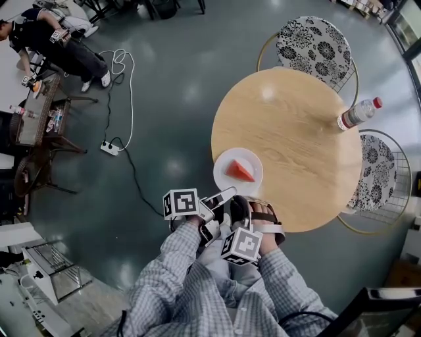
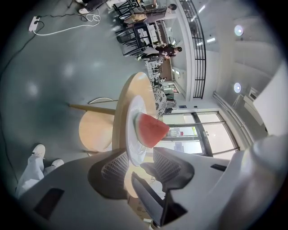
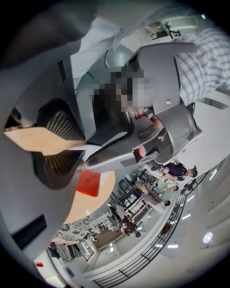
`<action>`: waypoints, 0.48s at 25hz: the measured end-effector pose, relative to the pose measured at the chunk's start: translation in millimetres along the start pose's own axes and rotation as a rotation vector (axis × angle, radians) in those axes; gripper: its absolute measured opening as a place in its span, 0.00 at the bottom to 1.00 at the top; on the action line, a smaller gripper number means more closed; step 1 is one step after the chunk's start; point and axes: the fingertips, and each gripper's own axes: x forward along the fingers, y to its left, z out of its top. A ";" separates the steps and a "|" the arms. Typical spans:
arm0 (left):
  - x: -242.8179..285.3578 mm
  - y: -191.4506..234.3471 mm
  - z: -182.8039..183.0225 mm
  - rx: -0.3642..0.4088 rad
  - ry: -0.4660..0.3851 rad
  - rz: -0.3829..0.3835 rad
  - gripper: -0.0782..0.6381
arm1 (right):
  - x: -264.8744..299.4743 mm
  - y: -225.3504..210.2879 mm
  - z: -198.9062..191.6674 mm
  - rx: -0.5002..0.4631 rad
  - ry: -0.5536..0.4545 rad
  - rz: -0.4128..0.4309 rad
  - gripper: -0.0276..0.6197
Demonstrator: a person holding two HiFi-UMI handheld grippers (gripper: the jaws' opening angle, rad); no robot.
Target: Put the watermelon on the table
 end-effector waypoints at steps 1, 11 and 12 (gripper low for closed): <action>0.5 0.0 -0.2 -0.001 0.000 0.000 0.33 | 2.7 -0.6 -0.6 -0.017 0.009 -0.004 0.12; 1.3 -0.9 2.5 -0.023 -0.022 -0.015 0.33 | 10.4 -9.2 -3.4 -0.079 0.062 -0.100 0.11; 1.6 -1.3 2.6 -0.024 -0.024 -0.018 0.33 | 9.7 -10.3 -3.9 -0.065 0.069 -0.100 0.11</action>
